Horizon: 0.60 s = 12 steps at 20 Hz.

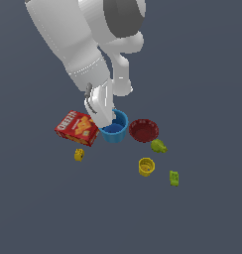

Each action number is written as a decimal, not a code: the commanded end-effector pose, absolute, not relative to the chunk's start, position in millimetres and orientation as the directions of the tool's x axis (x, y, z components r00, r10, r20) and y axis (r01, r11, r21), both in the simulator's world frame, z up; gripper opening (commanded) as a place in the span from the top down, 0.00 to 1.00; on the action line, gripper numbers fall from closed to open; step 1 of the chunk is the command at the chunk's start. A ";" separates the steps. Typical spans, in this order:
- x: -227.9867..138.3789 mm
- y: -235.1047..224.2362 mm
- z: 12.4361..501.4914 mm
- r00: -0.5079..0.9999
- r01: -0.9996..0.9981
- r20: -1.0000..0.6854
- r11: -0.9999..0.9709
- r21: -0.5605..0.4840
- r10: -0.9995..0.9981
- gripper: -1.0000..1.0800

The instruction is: Pick up a designated object from a clutter of objects.

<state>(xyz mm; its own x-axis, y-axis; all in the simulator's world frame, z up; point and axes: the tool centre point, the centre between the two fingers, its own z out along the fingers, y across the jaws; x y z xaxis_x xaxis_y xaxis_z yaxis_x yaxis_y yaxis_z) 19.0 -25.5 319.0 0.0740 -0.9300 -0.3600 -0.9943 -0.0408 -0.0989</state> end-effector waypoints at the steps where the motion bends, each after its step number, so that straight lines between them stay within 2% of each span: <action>1: 29.7 -26.5 337.6 0.075 -0.994 -0.361 -0.041 -0.101 -0.930 1.00; 12: 57.3 -28.8 380.4 0.078 -0.994 -0.366 -0.042 -0.104 -0.927 1.00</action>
